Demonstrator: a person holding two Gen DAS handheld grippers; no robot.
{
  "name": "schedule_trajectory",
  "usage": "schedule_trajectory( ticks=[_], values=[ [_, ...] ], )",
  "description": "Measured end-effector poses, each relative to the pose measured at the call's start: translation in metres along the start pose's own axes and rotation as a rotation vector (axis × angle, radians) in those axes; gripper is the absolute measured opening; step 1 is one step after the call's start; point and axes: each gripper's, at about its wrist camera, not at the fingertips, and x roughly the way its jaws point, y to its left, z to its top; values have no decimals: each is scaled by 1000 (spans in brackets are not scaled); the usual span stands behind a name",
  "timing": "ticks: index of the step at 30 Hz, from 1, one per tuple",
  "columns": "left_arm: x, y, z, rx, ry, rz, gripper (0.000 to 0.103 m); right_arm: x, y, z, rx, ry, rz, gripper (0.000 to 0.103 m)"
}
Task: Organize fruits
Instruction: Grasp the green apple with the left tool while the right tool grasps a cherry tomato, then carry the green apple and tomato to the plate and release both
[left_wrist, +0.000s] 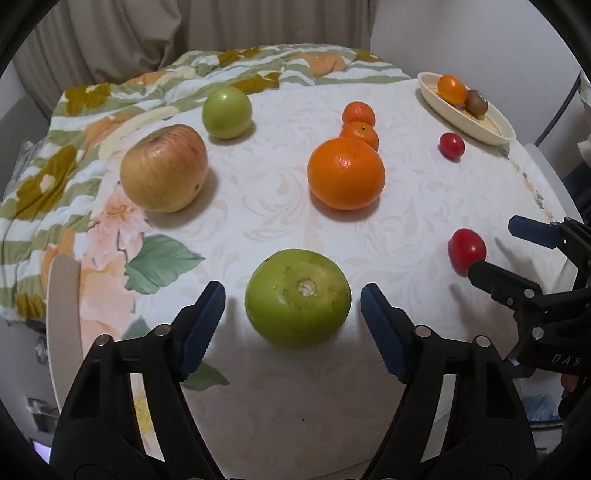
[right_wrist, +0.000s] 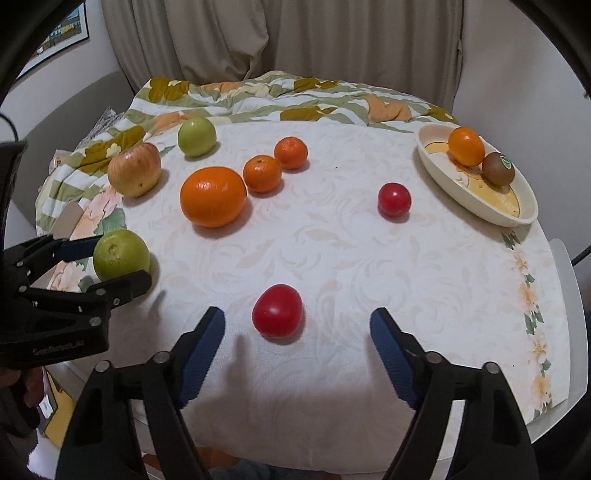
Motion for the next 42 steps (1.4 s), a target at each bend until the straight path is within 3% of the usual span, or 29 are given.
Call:
schedule_trajectory(
  ticks=[2, 17, 21, 32, 42],
  values=[
    [5, -1, 1, 5, 15, -8, 61, 3, 1, 0, -4, 6, -2, 73],
    [0, 6, -8, -15, 18, 16, 61, 18, 9, 1, -45, 44, 23, 45],
    [-3, 11, -12, -39, 19, 25, 61, 24, 13, 2, -59, 57, 23, 30],
    [-25, 25, -15, -103, 7, 44, 61, 7, 15, 15, -82, 22, 30, 28],
    [-73, 25, 10, -114, -66, 33, 61, -39, 16, 37, -99, -48, 21, 28]
  ],
)
